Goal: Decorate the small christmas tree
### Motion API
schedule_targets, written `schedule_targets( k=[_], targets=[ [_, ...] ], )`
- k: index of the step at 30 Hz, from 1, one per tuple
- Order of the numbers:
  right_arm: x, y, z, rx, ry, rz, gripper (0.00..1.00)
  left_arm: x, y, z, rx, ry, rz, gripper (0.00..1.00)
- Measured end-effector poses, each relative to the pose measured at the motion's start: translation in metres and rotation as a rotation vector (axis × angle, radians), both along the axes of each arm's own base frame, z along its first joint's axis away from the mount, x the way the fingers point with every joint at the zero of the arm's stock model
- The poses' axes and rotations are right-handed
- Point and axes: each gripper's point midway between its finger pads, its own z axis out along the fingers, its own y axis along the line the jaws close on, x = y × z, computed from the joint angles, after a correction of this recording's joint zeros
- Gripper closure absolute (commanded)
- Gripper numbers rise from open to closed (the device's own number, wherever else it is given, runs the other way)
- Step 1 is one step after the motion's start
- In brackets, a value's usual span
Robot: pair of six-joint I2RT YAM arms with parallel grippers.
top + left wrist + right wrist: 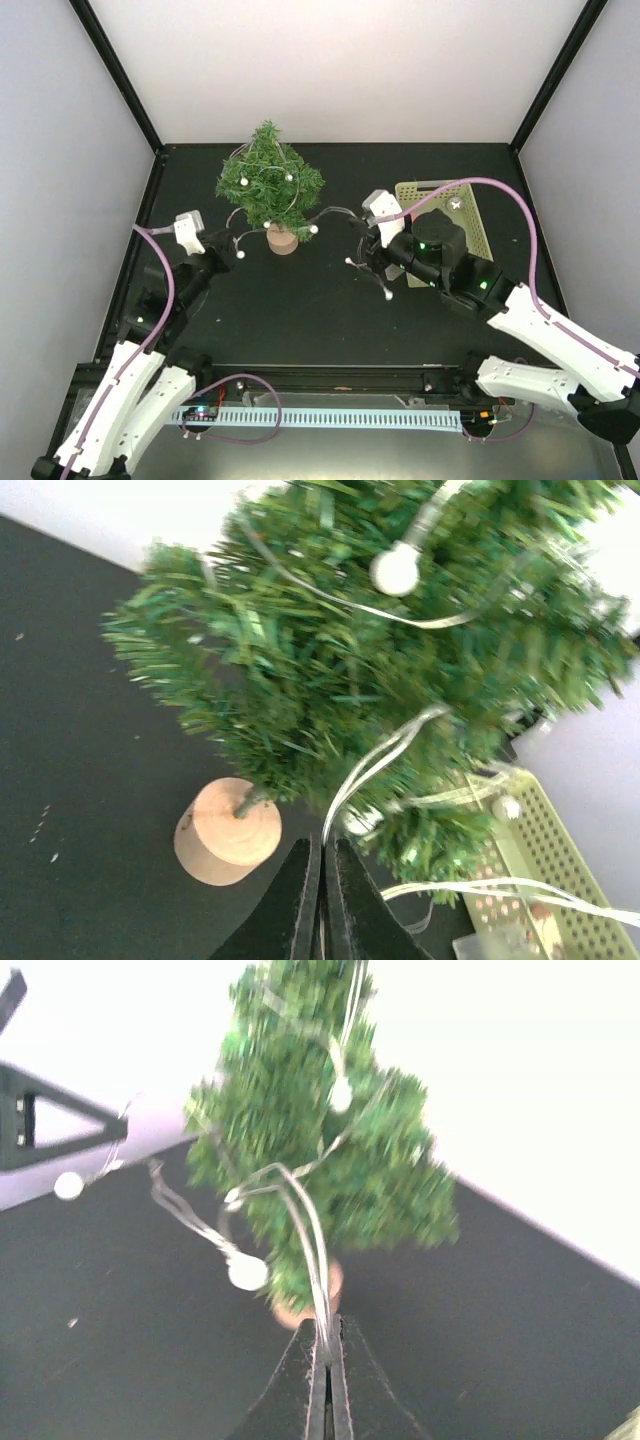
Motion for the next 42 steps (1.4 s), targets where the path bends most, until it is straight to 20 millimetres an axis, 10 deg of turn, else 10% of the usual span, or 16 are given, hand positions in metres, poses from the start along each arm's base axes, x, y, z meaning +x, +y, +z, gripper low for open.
schedule_targets(
  k=[3, 9, 14, 17, 33, 42],
  targets=[
    [0.012, 0.0, 0.041, -0.049, -0.145, -0.018, 0.99, 0.006, 0.015, -0.004, -0.047, 0.036, 0.071, 0.98],
    [0.037, 0.016, 0.059, -0.231, -0.323, -0.01, 0.99, 0.012, 0.026, -0.008, -0.167, 0.09, 0.135, 0.96],
    [0.05, 0.034, 0.08, -0.334, -0.433, 0.035, 0.99, 0.013, 0.032, -0.01, -0.205, 0.11, 0.167, 0.46],
    [0.049, 0.043, 0.1, -0.329, -0.486, 0.074, 0.99, 0.011, 0.035, -0.015, -0.177, 0.12, 0.18, 0.34],
    [0.037, 0.069, 0.117, -0.33, -0.513, 0.233, 0.99, -0.014, 0.021, 0.08, 0.25, -0.24, -0.045, 0.25],
    [0.038, 0.073, 0.117, -0.348, -0.515, 0.251, 0.99, -0.027, -0.008, 0.096, 0.291, -0.394, -0.228, 0.32]
  ],
)
